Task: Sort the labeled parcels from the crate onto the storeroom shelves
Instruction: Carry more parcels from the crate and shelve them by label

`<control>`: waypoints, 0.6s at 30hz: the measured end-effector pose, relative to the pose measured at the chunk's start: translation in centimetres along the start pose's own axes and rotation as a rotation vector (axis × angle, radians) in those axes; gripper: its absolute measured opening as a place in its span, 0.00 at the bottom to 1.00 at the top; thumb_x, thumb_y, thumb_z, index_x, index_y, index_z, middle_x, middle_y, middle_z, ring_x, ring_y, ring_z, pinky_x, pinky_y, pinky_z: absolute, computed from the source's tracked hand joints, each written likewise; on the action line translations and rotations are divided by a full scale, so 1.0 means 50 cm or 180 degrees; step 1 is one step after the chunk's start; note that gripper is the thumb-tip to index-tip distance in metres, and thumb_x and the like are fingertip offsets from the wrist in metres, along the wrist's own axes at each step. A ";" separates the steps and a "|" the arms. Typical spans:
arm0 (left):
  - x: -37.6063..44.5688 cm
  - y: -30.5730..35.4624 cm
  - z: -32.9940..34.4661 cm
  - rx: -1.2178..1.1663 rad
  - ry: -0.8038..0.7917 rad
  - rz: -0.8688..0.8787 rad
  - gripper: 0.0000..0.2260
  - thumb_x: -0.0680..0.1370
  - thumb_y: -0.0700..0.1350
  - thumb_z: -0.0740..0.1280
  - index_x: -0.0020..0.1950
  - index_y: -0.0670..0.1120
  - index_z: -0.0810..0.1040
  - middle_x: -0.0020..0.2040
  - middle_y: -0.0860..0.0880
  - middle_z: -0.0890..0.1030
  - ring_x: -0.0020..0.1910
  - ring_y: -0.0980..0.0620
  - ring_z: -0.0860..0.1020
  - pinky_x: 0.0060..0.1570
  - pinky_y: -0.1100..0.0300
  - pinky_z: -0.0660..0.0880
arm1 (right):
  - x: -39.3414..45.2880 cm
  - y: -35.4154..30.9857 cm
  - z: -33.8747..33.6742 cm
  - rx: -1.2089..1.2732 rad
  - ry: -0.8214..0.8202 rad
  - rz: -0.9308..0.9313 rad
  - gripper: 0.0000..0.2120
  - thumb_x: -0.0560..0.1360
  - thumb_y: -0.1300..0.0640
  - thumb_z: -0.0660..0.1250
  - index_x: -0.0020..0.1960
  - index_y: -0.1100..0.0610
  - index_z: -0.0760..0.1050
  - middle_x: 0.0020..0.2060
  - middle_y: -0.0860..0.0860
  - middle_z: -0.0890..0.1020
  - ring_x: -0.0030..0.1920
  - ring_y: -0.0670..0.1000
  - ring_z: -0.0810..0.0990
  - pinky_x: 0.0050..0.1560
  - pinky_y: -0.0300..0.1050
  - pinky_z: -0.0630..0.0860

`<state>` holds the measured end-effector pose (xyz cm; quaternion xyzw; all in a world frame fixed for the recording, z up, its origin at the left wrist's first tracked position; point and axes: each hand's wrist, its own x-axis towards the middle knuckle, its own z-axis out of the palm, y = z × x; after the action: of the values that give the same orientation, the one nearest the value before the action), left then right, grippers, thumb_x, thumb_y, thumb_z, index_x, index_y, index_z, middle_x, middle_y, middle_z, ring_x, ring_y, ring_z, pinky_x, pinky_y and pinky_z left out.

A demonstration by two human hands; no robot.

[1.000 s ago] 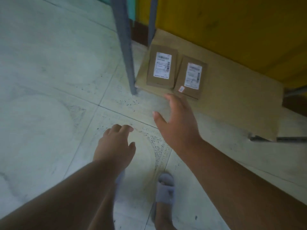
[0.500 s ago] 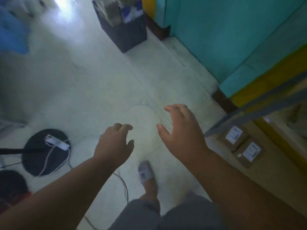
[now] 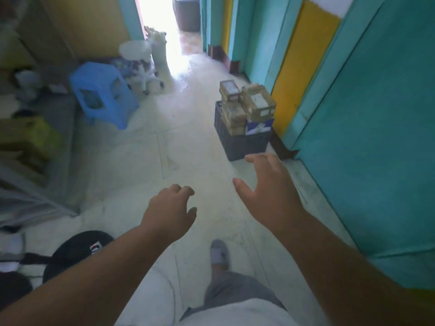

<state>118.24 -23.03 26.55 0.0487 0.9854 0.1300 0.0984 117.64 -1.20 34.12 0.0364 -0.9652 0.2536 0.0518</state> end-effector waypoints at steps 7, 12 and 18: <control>0.285 -0.114 -0.128 -0.0237 0.0043 -0.0485 0.21 0.78 0.56 0.65 0.70 0.54 0.71 0.65 0.50 0.76 0.63 0.47 0.74 0.61 0.51 0.74 | 0.413 -0.069 0.024 -0.0001 -0.0286 -0.0248 0.25 0.75 0.44 0.70 0.69 0.51 0.71 0.65 0.51 0.75 0.64 0.53 0.73 0.64 0.53 0.75; 0.487 -0.247 -0.189 -0.0387 0.0155 -0.0713 0.20 0.78 0.55 0.66 0.70 0.54 0.72 0.64 0.50 0.77 0.63 0.47 0.74 0.62 0.51 0.73 | 0.670 -0.145 0.120 0.0073 -0.0234 -0.0361 0.23 0.76 0.45 0.70 0.68 0.52 0.72 0.64 0.52 0.75 0.63 0.53 0.74 0.60 0.44 0.70; 0.826 -0.376 -0.288 -0.0219 0.0047 -0.0278 0.21 0.79 0.55 0.65 0.70 0.54 0.71 0.67 0.51 0.75 0.65 0.46 0.73 0.63 0.52 0.72 | 0.938 -0.186 0.208 -0.0038 -0.0134 0.0029 0.21 0.77 0.45 0.69 0.67 0.52 0.73 0.61 0.51 0.75 0.63 0.52 0.73 0.56 0.41 0.66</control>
<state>73.63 -39.64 27.68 0.0013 0.9823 0.1597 0.0984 71.16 -16.48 35.19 0.0370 -0.9678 0.2472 0.0305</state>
